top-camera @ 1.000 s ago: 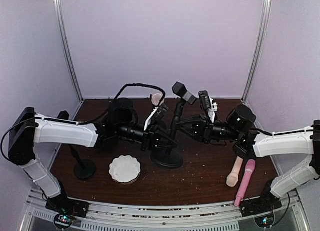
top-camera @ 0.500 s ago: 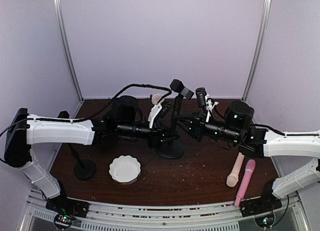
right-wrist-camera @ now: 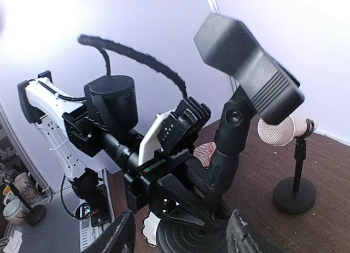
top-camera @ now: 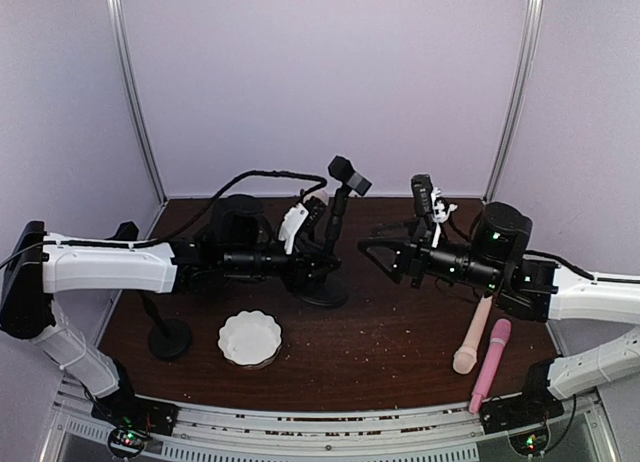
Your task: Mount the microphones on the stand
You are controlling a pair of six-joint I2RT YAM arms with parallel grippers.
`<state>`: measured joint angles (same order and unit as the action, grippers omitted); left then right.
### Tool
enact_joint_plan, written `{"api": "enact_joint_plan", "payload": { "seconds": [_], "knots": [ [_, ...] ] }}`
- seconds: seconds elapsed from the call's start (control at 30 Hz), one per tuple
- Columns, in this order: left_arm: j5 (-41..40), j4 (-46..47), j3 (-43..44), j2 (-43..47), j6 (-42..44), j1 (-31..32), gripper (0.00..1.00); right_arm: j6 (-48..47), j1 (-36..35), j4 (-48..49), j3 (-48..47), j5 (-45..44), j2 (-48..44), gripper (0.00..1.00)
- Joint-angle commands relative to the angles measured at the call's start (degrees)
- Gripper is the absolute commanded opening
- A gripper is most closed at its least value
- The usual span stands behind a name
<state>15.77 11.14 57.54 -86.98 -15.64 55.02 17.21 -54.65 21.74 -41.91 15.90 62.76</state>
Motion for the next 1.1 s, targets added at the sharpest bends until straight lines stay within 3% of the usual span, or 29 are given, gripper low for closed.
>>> {"api": "enact_joint_plan", "payload": {
  "seconds": [0.0, 0.13, 0.23, 0.6, 1.07],
  "knots": [
    [12.93, 10.76, -1.17, 3.78, 1.4, -0.66, 0.0, -0.89, 3.85, 2.96, 3.14, 12.32, -3.49, 0.58],
    [24.73, 13.27, -0.58, 2.51, 0.89, -0.88, 0.0, 0.27, 6.99, 6.01, 3.98, 18.28, -2.98, 0.59],
    [28.41, 15.14, -0.1, 1.34, -0.65, -0.88, 0.0, 1.23, 7.28, 8.67, 2.82, 21.69, -0.82, 0.64],
    [30.85, 14.28, 1.17, 0.02, -1.93, -0.77, 0.0, 9.41, 7.11, 21.01, -0.32, 27.21, 7.11, 0.63],
    [30.02, 10.73, 2.52, -0.91, -1.35, -0.18, 0.0, 8.13, 5.74, 17.66, -2.08, 25.78, 9.66, 0.5]
  ]
}}
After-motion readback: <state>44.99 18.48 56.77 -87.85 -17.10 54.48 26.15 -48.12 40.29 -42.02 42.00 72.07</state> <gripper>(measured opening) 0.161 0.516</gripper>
